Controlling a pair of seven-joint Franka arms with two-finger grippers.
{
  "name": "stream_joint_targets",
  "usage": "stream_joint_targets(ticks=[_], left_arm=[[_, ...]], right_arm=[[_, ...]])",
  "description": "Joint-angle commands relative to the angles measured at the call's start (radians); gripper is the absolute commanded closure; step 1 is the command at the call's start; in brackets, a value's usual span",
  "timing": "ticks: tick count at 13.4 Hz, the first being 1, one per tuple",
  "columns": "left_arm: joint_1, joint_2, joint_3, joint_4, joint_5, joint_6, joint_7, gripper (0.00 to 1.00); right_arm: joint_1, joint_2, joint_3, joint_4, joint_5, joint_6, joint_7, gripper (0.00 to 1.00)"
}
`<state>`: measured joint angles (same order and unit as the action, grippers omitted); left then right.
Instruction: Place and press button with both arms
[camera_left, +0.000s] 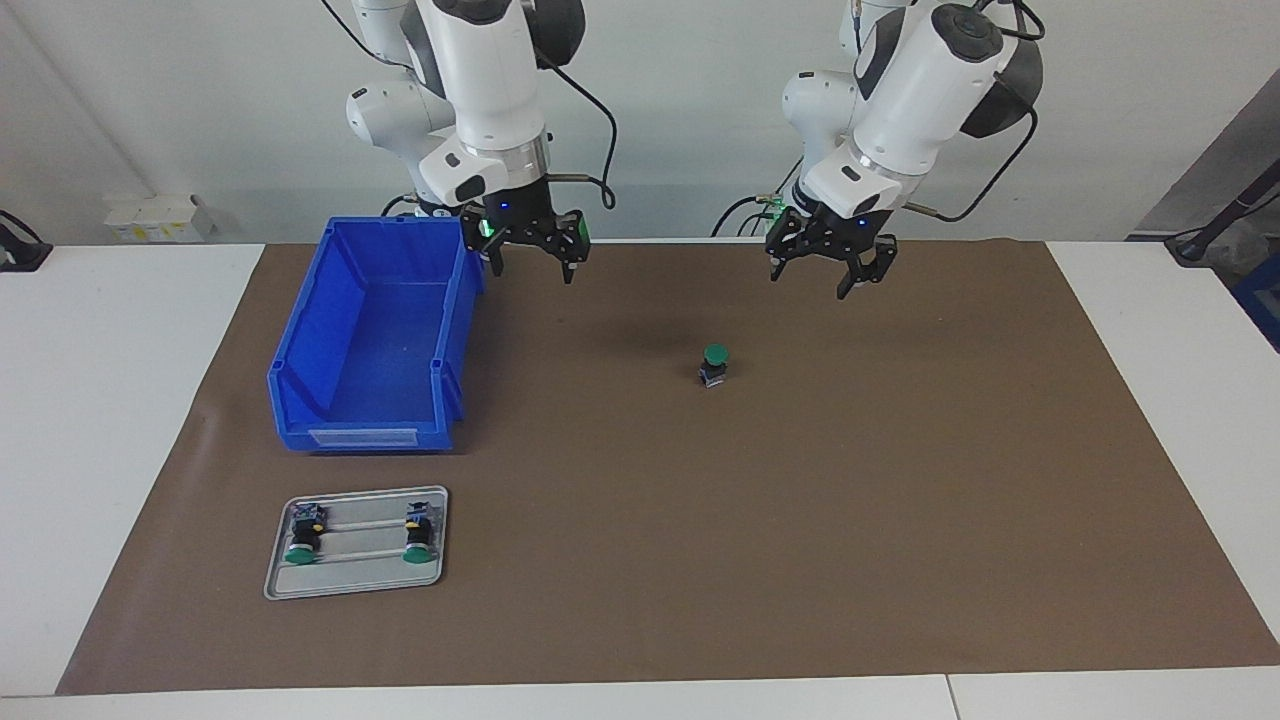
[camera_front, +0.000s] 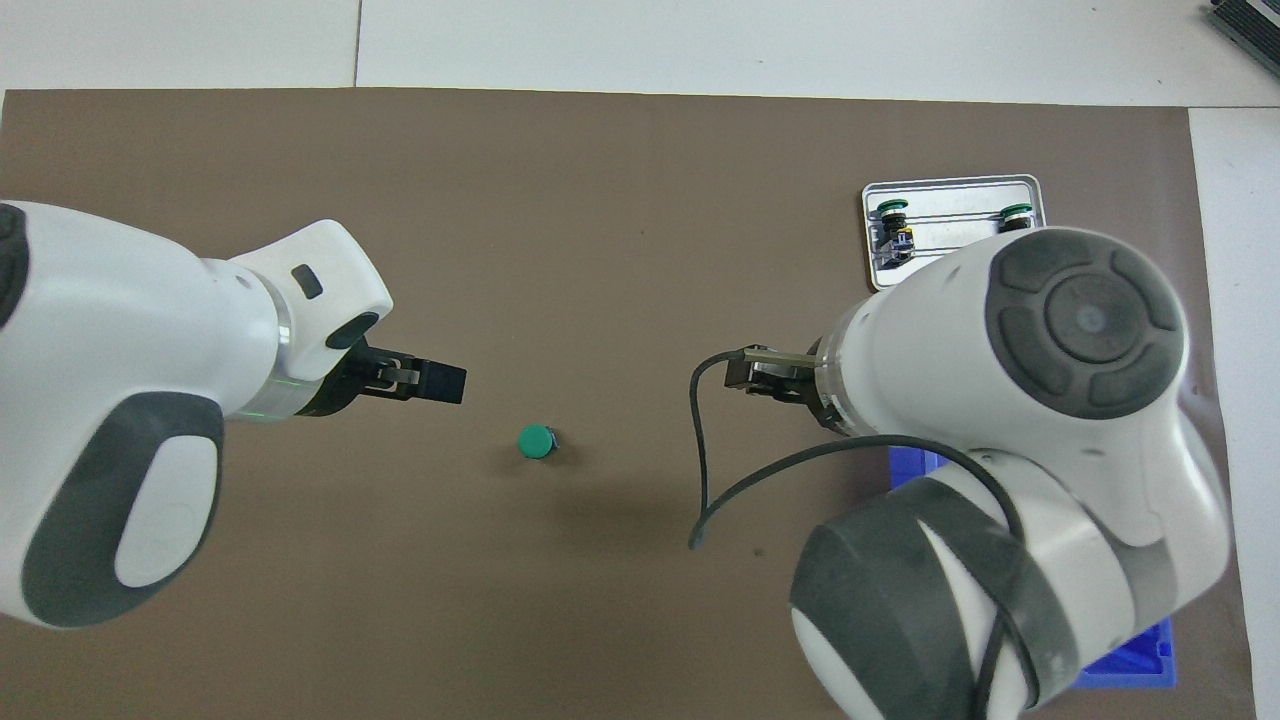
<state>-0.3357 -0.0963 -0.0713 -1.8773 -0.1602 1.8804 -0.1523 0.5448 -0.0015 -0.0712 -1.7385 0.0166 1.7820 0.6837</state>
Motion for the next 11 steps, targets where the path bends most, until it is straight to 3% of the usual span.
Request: stream_joint_targets(ticks=[1,5,11], left_arm=[[-0.133,0.019,0.01,-0.048,0.115,0.095,-0.198,0.05],[-0.175,0.125,0.01,-0.048,0.12,0.213,-0.297,0.32],[-0.183,0.133,0.01,-0.132,0.123,0.275,-0.3,0.8]], right_arm=[[0.039,0.006,-0.004,-0.058,0.025,0.075,0.055,0.0],[0.051,0.015,-0.005,-0.092,0.028,0.122,0.025,0.0],[-0.058,-0.052,-0.005,-0.093,0.028,-0.005,-0.159,0.0]])
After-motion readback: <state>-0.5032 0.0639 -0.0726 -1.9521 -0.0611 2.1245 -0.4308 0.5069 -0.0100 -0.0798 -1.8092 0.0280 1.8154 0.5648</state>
